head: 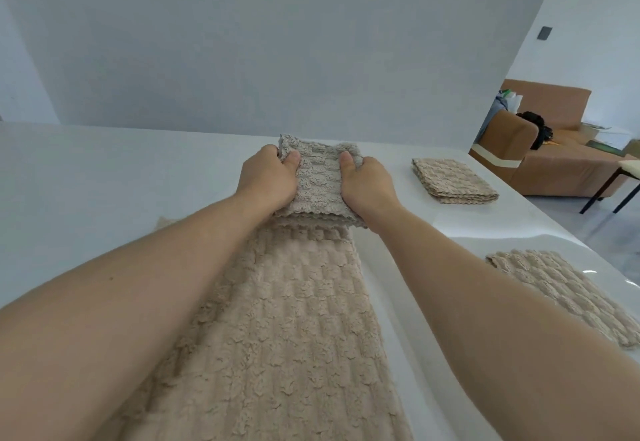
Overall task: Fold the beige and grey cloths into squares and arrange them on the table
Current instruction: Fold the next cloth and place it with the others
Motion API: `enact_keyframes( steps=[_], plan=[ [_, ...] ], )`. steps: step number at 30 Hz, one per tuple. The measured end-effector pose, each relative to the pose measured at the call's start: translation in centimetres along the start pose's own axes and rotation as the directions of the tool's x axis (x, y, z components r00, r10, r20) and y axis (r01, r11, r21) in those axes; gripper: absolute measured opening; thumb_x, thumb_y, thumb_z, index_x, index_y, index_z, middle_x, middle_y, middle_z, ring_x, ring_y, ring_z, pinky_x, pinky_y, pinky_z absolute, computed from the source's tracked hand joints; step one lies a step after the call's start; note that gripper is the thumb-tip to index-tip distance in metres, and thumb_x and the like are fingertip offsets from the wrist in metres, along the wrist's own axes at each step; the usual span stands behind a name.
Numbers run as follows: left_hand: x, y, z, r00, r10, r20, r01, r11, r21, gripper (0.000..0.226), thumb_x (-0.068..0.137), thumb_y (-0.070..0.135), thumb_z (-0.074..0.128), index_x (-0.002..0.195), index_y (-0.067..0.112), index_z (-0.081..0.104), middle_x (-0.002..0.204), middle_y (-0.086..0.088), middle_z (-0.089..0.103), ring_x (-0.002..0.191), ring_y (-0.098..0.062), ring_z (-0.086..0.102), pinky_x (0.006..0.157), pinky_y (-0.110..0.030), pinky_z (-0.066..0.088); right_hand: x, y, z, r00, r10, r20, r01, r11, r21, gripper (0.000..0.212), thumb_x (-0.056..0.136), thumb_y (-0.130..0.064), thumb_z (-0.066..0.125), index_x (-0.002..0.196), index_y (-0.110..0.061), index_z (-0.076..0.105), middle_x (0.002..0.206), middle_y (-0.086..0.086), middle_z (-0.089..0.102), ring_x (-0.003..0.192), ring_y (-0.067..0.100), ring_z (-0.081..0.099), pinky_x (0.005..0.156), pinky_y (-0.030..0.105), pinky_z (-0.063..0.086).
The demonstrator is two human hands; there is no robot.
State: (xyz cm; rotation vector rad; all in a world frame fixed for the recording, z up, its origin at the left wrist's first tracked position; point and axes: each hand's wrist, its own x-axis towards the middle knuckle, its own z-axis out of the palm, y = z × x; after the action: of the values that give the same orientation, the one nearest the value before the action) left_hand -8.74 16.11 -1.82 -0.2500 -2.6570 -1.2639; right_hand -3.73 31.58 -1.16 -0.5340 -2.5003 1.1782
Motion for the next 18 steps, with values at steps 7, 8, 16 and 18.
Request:
enact_keyframes(
  steps=[7,8,16,18],
  plan=[
    [5.4,-2.9,-0.3,0.998,-0.060,-0.007,0.060,0.997,-0.040,0.042,0.106,0.043,0.043,0.118,0.005,0.056,0.107,-0.009,0.061,0.095,-0.028,0.052,0.076,-0.033,0.036,4.5,-2.8,3.6,0.997,-0.022,0.079,0.032,0.991,-0.129,0.057,0.107,-0.050,0.033,0.130,-0.001,0.052,0.107,0.013,0.062,0.088,0.026,0.055,0.072,0.031,0.041],
    [6.2,-3.3,-0.3,0.997,-0.072,-0.006,0.071,0.997,-0.032,0.043,0.106,0.043,0.043,0.119,0.005,0.056,0.112,-0.012,0.062,0.097,-0.030,0.053,0.077,-0.033,0.036,5.1,-3.3,4.0,0.996,-0.014,0.088,0.027,0.989,-0.146,0.058,0.108,-0.050,0.032,0.130,-0.001,0.053,0.103,0.012,0.063,0.084,0.025,0.057,0.068,0.030,0.042],
    [11.0,-5.4,-0.9,0.993,-0.119,0.017,0.118,0.990,0.073,0.043,0.106,0.042,0.045,0.119,0.002,0.056,0.120,-0.018,0.063,0.115,-0.037,0.057,0.081,-0.034,0.038,8.2,-5.6,7.6,0.985,-0.031,0.171,0.090,0.933,-0.349,0.042,0.108,-0.018,0.028,0.143,-0.005,0.047,0.136,0.022,0.052,0.121,0.041,0.056,0.099,0.046,0.052],
    [11.6,-6.1,-0.8,0.992,-0.125,0.027,0.122,0.987,0.102,0.044,0.106,0.042,0.045,0.121,0.002,0.056,0.122,-0.018,0.062,0.116,-0.038,0.056,0.081,-0.035,0.038,8.8,-5.4,8.5,0.982,-0.046,0.181,0.117,0.907,-0.406,0.040,0.108,-0.017,0.030,0.140,-0.004,0.050,0.136,0.023,0.053,0.122,0.041,0.056,0.100,0.044,0.051]
  ],
)
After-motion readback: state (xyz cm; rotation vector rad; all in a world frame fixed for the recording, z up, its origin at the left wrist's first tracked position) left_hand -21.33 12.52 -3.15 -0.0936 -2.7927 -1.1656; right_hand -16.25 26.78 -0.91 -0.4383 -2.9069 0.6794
